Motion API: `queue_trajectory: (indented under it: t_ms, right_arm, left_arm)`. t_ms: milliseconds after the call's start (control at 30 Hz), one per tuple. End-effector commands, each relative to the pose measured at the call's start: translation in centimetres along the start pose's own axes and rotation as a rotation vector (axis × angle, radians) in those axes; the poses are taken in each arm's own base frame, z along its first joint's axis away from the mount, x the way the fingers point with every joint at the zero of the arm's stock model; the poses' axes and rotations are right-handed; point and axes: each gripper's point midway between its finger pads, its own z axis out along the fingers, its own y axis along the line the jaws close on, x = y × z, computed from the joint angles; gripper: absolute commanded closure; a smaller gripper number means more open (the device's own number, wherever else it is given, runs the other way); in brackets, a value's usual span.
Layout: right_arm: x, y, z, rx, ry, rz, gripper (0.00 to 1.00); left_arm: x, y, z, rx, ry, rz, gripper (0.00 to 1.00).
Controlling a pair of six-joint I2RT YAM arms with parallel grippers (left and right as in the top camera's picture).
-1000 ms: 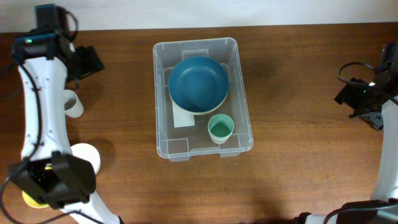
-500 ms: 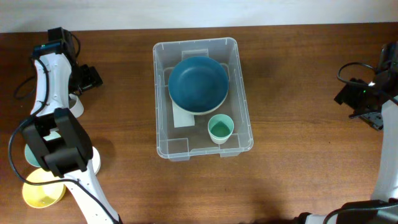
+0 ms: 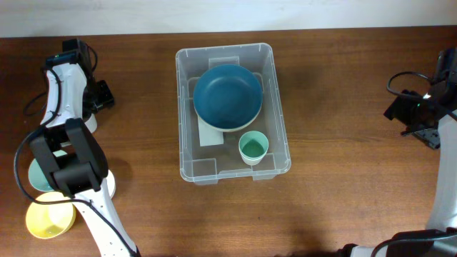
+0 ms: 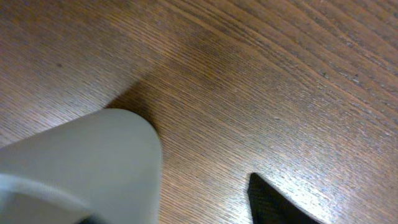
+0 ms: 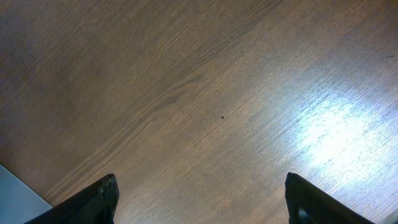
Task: Pack container
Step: 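Move the left gripper to the grey cup, then carry the grey cup with the left gripper into the nested cups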
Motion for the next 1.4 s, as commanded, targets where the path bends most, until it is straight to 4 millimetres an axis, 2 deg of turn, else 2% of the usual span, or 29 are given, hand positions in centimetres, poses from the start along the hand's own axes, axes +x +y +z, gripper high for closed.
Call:
queue_trajectory:
  t_ms: [0, 167, 300, 400, 467, 567, 600, 667, 800, 867, 933, 1033, 1100, 1233, 1367]
  right_arm:
    - [0.2, -0.1, -0.2, 0.002, -0.002, -0.008, 0.19]
    - [0.2, -0.1, -0.2, 0.002, -0.002, -0.008, 0.19]
    - [0.2, -0.1, -0.2, 0.002, -0.002, -0.009, 0.19]
    - [0.2, -0.1, -0.2, 0.002, -0.002, -0.008, 0.19]
    - [0.2, -0.1, -0.2, 0.002, -0.002, -0.008, 0.19]
    - [0.2, -0.1, -0.2, 0.002, -0.002, -0.008, 0.19]
    - [0.2, -0.1, -0.2, 0.002, -0.002, -0.008, 0.19]
    - [0.2, -0.1, -0.2, 0.001, -0.002, -0.008, 0.19]
    - [0.2, -0.1, -0.2, 0.002, -0.001, -0.008, 0.19]
    - [0.2, -0.1, -0.2, 0.002, -0.001, -0.008, 0.19]
    - [0.2, -0.1, -0.2, 0.002, -0.001, -0.012, 0.19]
    - [0.2, -0.1, -0.2, 0.002, -0.001, -0.012, 0.19]
    - [0.2, -0.1, -0.2, 0.002, 0.000, -0.012, 0.19]
    - [0.3, -0.2, -0.2, 0.003, 0.002, -0.012, 0.19]
    - [0.3, -0.2, -0.2, 0.003, 0.002, -0.012, 0.19]
  left_arm:
    - [-0.1, 0.6, 0.2, -0.015, 0.003, -0.001, 0.67]
    - [-0.1, 0.6, 0.2, -0.014, 0.003, -0.001, 0.97]
    - [-0.1, 0.5, -0.3, -0.013, 0.001, 0.001, 1.00]
    - [-0.1, 0.0, -2.0, -0.005, -0.011, 0.013, 0.99]
    - [-0.2, -1.0, -4.5, 0.015, -0.038, 0.032, 0.99]
    - [0.2, -3.9, -9.5, 0.097, -0.099, 0.078, 1.00]
    - [0.9, -6.1, -12.8, 0.151, -0.142, 0.119, 1.00]
    - [2.2, -8.7, -16.8, 0.194, -0.204, 0.182, 1.00]
    - [6.6, -14.2, -23.4, 0.278, -0.307, 0.335, 0.99]
    - [9.9, -17.4, -25.8, 0.321, -0.336, 0.433, 0.99]
    - [13.4, -20.3, -27.1, 0.356, -0.330, 0.517, 0.99]
    - [19.4, -24.4, -27.6, 0.426, -0.257, 0.664, 1.00]
    - [23.0, -26.3, -27.2, 0.435, -0.213, 0.749, 0.99]
    - [28.1, -28.5, -26.0, 0.420, -0.151, 0.856, 0.99]
    - [32.2, -29.8, -24.4, 0.395, -0.088, 0.932, 0.99]
